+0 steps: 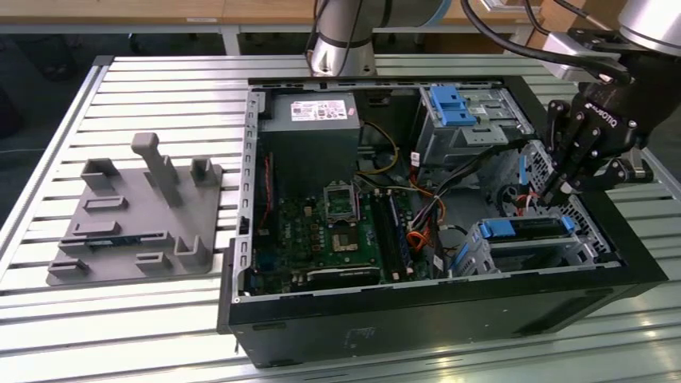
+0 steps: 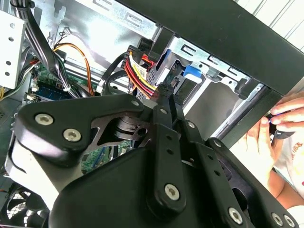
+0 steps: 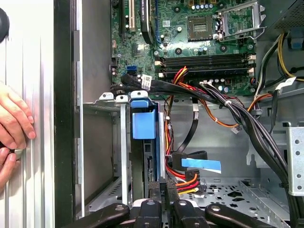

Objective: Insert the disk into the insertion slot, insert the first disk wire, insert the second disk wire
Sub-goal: 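Insert the first disk wire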

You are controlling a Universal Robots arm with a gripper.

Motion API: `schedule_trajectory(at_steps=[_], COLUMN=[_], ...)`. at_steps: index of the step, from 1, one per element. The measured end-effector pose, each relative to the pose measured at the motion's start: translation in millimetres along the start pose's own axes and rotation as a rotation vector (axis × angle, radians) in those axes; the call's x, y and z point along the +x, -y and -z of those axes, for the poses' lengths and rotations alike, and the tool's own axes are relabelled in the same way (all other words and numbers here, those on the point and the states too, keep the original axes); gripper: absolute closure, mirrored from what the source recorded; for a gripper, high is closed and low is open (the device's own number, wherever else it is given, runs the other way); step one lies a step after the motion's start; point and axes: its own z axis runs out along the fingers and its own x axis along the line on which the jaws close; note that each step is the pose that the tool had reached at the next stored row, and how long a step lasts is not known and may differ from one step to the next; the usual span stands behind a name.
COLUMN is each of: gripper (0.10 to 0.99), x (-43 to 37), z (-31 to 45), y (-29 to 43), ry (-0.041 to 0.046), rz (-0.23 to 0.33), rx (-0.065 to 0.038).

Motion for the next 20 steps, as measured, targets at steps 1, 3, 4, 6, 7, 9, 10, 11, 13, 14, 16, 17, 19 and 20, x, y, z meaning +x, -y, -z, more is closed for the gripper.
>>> schedule_trajectory(at_steps=[1,3,4,6,7,9,10,11,13,14,16,17,19,20], gripper=[0.922,0.922,0.922,0.922,0.922,0.922,0.922,0.922,0.922,0.922,0.922,0.922,0.922,0.922], x=[0.0,0.0,0.0,0.3,0.8,2.6,4.0,5.3,7.4,8.0,8.8,9.3,10.4,10.9], z=[0.0,-0.1,-0.1,-0.2,-0.4,-0.4,-0.7,-0.8,-1.1,-1.2,-1.3,-1.3,-1.5,-1.6], y=[0.0,0.0,0.0,-0.2,-0.4,-1.2,-1.4,-1.5,-1.8,-1.9,-2.0,-2.1,-2.4,-2.6], ry=[0.0,0.0001,0.0001,0.0006,0.0021,0.0084,0.0147,0.0212,0.0345,0.0389,0.0433,0.0436,0.0435,0.0433], rz=[0.0,0.0,0.0,0.0,0.0,0.0,0.001,0.001,0.002,0.003,0.009,0.013,0.024,0.031], rx=[0.0,0.0,0.0,0.0,0.0,0.001,0.001,0.001,0.002,0.003,0.007,0.01,0.015,0.017])
